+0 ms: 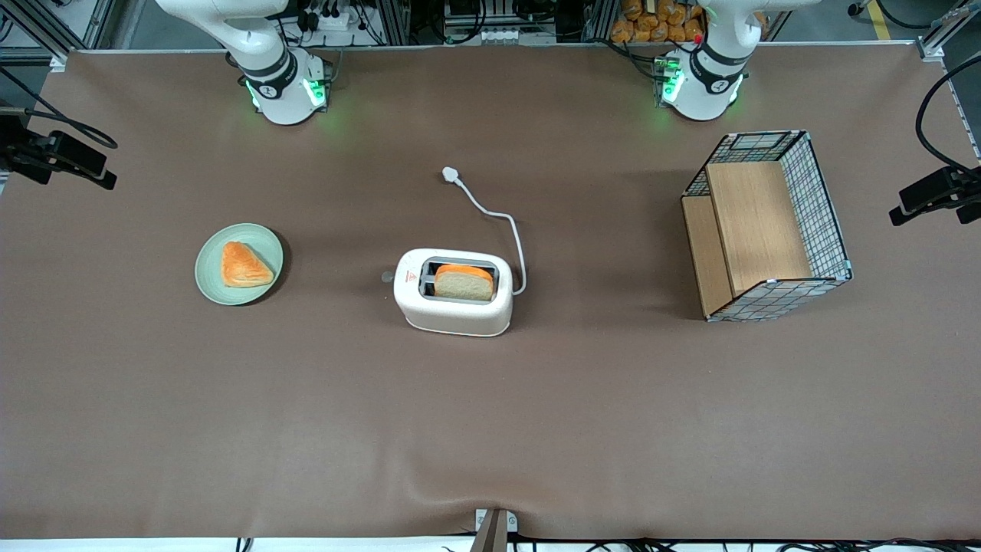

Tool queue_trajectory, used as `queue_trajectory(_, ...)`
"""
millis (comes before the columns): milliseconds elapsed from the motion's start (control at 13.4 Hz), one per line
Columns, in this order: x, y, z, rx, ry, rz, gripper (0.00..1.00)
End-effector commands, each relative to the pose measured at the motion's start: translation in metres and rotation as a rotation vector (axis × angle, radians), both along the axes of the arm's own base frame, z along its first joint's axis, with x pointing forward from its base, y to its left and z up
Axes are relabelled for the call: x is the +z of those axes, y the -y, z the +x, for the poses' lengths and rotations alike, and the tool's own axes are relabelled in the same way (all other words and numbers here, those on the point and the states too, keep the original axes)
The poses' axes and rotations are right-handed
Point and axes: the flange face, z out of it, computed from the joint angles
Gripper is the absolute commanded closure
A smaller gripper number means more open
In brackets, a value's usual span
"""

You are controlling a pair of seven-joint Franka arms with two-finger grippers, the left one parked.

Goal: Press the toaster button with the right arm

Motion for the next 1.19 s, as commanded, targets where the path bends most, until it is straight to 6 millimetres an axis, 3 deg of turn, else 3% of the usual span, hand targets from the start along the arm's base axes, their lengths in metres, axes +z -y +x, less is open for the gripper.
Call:
queue_trajectory(0, 0.000, -0.002, -0.002, -0.020, -0.021, 0.021, 0.00)
queue_trajectory(447, 0.002, -0.003, 0.005, -0.009, -0.014, 0.026, 0.00)
queue_trajectory(745, -0.004, -0.018, 0.007, 0.017, -0.029, 0.059, 0.00)
queue_trajectory(1118, -0.008, -0.021, 0.010, 0.023, -0.035, 0.056, 0.00)
